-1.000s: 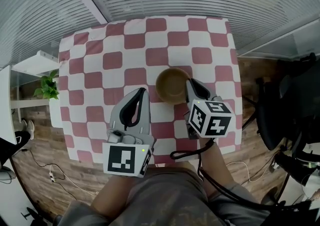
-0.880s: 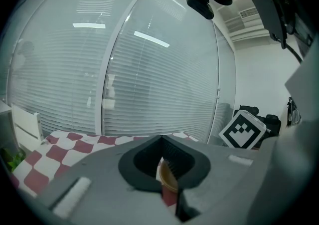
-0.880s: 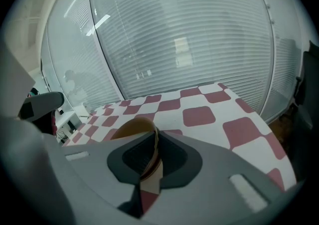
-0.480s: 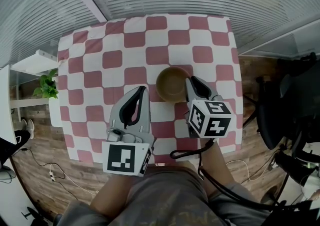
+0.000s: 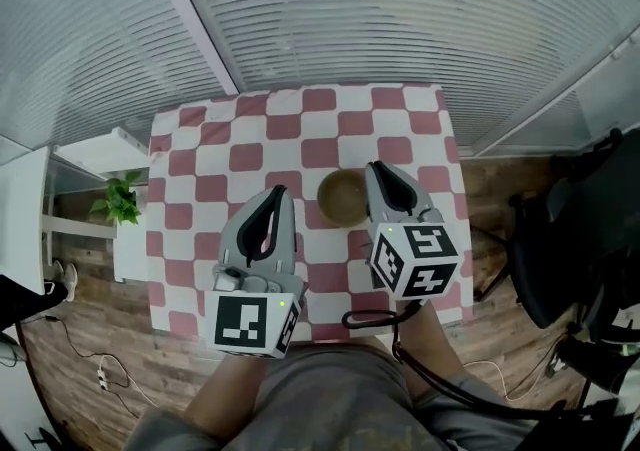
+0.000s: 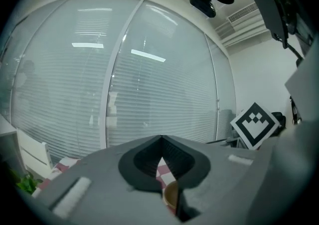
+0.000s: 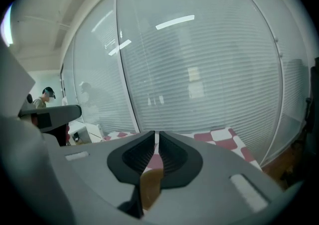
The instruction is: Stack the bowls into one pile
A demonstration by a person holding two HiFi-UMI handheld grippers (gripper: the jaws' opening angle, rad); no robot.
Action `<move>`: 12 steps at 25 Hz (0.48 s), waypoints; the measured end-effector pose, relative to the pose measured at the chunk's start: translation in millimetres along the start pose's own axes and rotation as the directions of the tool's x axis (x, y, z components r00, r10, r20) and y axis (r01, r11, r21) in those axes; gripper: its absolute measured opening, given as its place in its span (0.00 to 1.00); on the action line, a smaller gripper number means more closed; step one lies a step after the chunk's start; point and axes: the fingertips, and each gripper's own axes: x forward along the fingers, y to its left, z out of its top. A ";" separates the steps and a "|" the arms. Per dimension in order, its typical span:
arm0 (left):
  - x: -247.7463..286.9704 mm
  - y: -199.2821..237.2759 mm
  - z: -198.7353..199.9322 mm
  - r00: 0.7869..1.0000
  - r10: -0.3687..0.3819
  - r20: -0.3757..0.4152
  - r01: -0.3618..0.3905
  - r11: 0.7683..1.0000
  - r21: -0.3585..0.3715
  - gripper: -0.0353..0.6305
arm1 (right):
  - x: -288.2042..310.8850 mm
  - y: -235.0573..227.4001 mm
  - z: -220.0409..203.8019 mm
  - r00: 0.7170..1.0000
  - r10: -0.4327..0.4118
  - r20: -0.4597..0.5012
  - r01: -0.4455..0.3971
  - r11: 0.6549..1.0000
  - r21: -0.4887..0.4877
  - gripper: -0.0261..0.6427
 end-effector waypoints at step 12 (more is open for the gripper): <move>-44.5 31.6 64.8 0.984 0.103 0.148 -0.114 0.991 0.068 0.05 | -53.9 74.2 73.9 0.968 0.142 0.209 -0.109 0.981 -0.160 0.08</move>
